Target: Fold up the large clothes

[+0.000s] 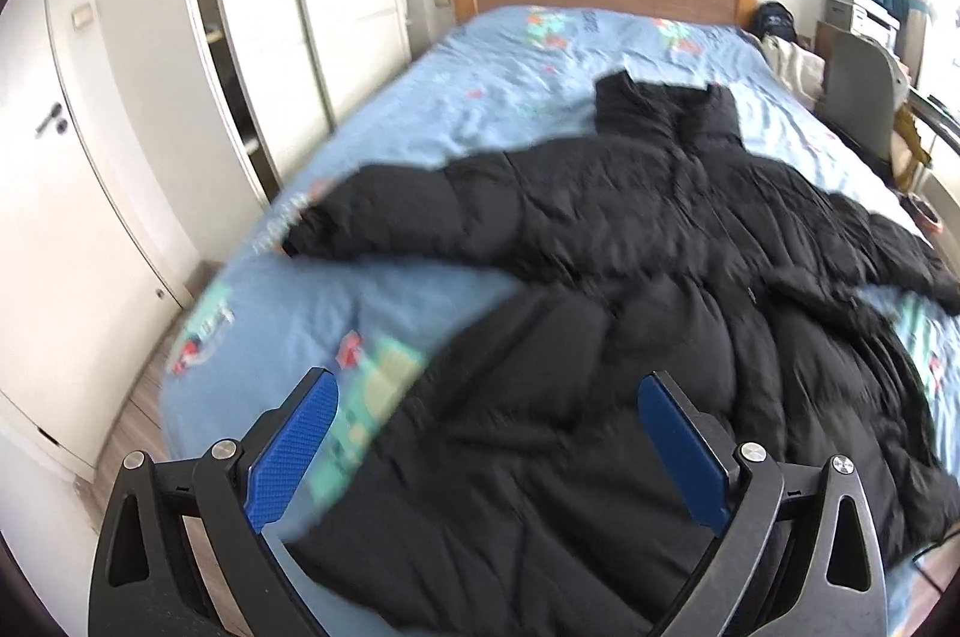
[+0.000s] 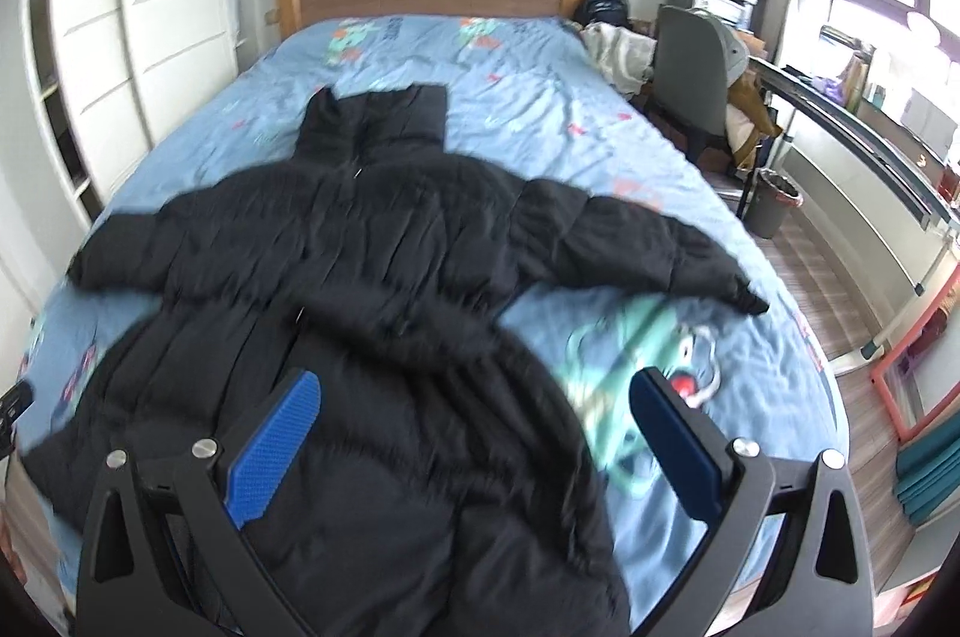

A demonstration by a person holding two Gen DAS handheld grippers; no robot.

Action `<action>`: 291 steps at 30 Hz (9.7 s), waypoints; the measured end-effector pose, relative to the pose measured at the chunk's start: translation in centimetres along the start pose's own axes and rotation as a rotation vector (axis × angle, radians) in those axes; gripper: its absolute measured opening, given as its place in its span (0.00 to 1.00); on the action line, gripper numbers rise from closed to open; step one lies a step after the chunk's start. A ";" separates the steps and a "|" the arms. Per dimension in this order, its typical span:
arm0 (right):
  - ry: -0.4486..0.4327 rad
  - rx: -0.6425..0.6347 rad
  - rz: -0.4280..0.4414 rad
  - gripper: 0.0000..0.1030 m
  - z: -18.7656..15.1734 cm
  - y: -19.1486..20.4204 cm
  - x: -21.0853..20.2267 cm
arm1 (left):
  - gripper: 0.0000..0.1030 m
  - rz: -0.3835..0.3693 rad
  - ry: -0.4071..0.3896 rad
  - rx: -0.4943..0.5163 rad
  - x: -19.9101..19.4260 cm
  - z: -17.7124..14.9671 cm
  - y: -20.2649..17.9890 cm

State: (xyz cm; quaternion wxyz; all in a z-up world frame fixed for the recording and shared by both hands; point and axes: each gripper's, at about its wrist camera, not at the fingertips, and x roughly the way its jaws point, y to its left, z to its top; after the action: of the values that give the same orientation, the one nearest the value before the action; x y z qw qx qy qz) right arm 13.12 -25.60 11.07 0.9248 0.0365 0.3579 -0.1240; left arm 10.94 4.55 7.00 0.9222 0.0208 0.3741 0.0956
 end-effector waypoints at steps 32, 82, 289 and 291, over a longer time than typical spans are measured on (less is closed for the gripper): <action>-0.013 1.045 0.031 1.00 -3.0 -31.6 28.5 | 0.96 0.116 0.056 -0.099 14.1 13.5 1.2; 0.155 -0.004 0.432 0.20 2.3 12.6 23.3 | 0.96 0.087 0.079 -0.216 8.3 7.3 10.4; 0.001 0.132 0.235 0.65 -3.7 -0.3 2.6 | 0.38 -0.525 0.177 -0.120 18.0 11.5 2.4; -0.002 0.073 0.291 0.65 -1.7 3.3 3.8 | 0.38 -0.502 0.172 -0.130 18.7 11.9 3.7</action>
State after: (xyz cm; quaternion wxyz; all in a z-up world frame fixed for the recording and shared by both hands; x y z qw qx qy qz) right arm 15.57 -22.94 7.14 0.9314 0.1215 0.3431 -0.0015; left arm 31.69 12.12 3.11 0.8813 -0.1399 0.4375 -0.1109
